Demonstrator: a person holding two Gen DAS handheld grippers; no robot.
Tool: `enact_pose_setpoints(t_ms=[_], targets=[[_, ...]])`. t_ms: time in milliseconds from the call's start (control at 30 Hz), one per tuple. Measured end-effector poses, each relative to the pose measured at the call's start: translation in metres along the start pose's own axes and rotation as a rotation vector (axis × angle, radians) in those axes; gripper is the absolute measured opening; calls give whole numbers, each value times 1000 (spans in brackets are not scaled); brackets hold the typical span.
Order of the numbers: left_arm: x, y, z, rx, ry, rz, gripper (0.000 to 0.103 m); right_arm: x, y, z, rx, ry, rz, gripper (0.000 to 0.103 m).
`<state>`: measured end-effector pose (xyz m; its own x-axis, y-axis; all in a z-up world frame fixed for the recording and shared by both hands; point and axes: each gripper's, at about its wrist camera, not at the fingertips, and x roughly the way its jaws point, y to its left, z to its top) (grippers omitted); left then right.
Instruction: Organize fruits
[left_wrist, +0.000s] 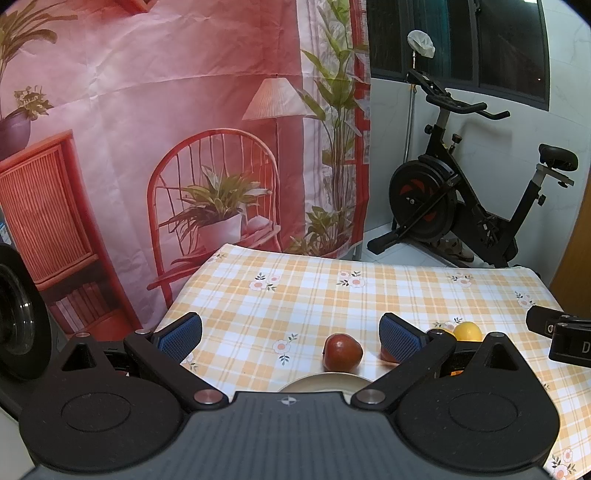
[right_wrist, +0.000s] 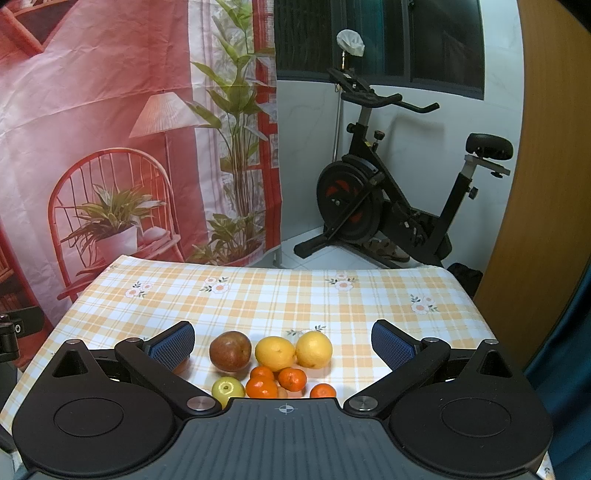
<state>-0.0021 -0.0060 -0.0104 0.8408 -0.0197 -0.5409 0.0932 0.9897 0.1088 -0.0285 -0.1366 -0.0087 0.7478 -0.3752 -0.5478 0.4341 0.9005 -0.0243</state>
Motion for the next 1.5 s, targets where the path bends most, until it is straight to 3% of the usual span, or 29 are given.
enact_pose_setpoints(t_ms=[367,633,733,967,1133,1300,1500], targets=[[12,4,3,-10,10,35,103,4,-13,-2,28,-17,24,102],[36,10,1,-4,42,-12,100,28,-41,-8,-17,-134,67,103],[45,8,-4,6,51,-49,98,44,-49,-12,-10,-103,62,103],[74,9,-14,-2,109,-47,88,73,-58,-29,-59,-80,10,103],[95,22,-25,-68,162,-110,82,90,-68,-40,-38,-61,19,103],[111,34,-34,-128,195,-122,81,103,-72,-49,-44,-38,69,103],[119,33,-40,-140,168,-203,81,112,-63,-63,-59,-12,135,103]])
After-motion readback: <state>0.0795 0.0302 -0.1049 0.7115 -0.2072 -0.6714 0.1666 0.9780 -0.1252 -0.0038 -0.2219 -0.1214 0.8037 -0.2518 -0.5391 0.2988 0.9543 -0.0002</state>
